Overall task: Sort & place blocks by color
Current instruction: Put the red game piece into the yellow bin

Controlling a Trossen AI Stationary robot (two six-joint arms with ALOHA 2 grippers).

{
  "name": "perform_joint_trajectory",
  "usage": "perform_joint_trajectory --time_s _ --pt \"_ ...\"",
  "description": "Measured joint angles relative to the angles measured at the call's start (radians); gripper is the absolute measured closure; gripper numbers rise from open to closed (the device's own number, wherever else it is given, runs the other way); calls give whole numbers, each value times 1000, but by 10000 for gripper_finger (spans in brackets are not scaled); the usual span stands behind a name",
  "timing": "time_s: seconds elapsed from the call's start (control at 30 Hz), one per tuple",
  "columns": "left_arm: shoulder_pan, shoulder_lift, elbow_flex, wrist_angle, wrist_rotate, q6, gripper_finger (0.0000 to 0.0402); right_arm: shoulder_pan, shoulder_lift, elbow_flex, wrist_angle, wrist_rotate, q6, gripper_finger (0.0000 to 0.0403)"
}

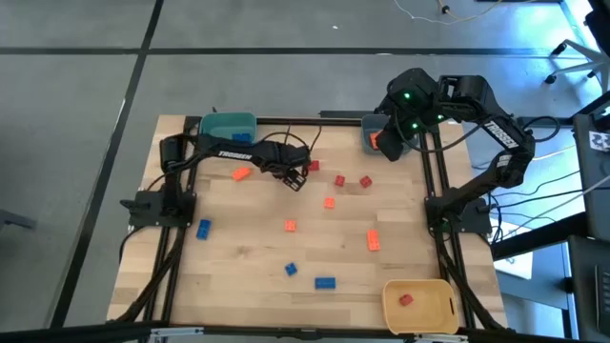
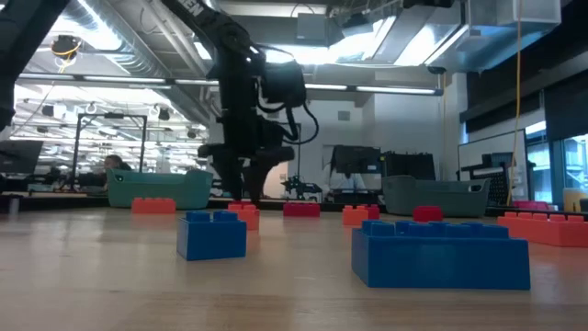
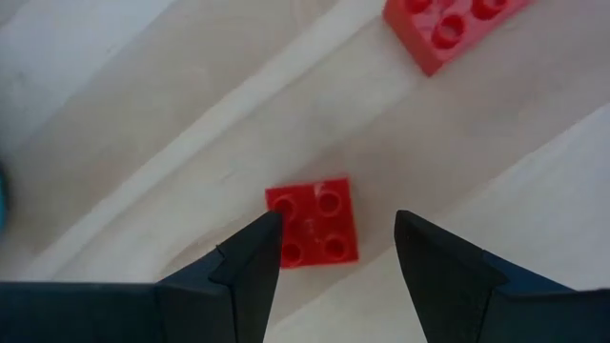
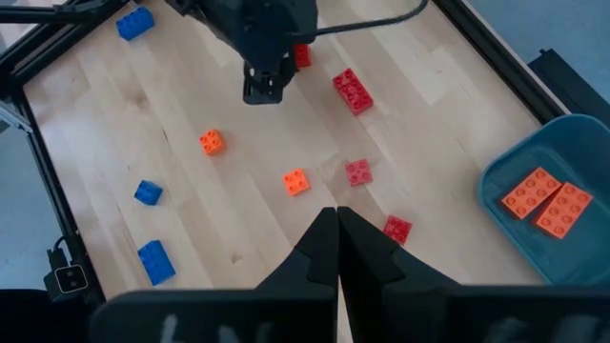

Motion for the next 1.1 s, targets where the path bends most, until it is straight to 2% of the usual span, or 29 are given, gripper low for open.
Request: perform_joint_trajectory --time_s 0.23,0.53,1.1 --pt "0 33 3 0 -22 0 203 0 0 0 0 0 -8 401" --pt "-2 18 -2 1 -55 -1 203 0 0 0 -1 0 -26 401" --pt "4 49 -2 -8 -22 -22 203 0 0 0 -1 0 -27 401"
